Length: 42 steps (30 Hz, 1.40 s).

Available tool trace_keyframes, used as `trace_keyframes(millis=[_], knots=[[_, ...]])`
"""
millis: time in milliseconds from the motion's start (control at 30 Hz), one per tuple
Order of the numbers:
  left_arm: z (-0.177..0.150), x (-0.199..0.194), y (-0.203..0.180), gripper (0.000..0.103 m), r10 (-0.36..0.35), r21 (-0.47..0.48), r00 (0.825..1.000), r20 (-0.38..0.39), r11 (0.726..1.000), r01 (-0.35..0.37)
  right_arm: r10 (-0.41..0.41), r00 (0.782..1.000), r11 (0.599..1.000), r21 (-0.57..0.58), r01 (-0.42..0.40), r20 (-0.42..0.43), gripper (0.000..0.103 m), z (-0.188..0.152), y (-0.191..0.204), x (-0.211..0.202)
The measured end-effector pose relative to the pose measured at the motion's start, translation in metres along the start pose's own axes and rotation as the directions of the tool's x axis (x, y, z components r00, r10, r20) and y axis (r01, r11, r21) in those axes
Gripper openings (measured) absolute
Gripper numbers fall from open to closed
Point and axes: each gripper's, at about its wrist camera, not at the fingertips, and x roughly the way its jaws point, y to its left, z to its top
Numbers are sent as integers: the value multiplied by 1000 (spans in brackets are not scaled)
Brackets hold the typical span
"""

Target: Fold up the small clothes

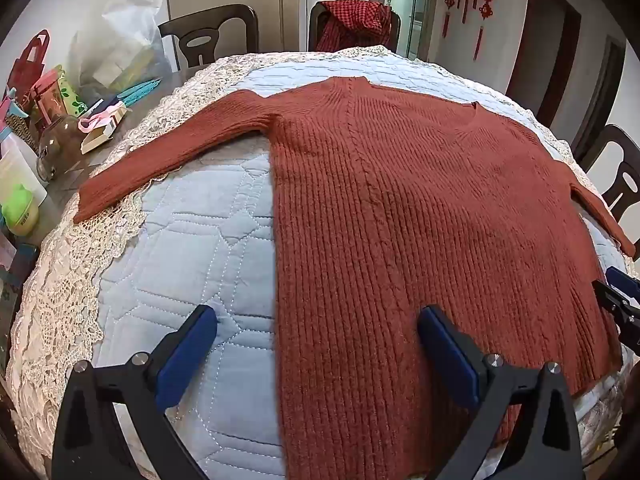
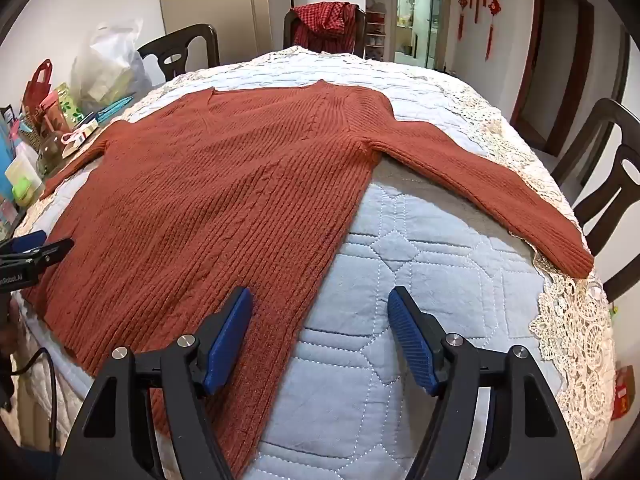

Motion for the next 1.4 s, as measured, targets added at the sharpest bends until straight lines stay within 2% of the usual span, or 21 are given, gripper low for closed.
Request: trace_keyframes(millis=[633,1400], knots=[[1,4,4,103,1,-2,1000,-23,1000,-1,3,1000,1000,9,-3,5,72,0,-1,0],[-3,2,3,103,7,-2,1000,-7,1000,-7,1,1000,1000,20,-1,-14,72,2,-1,1]])
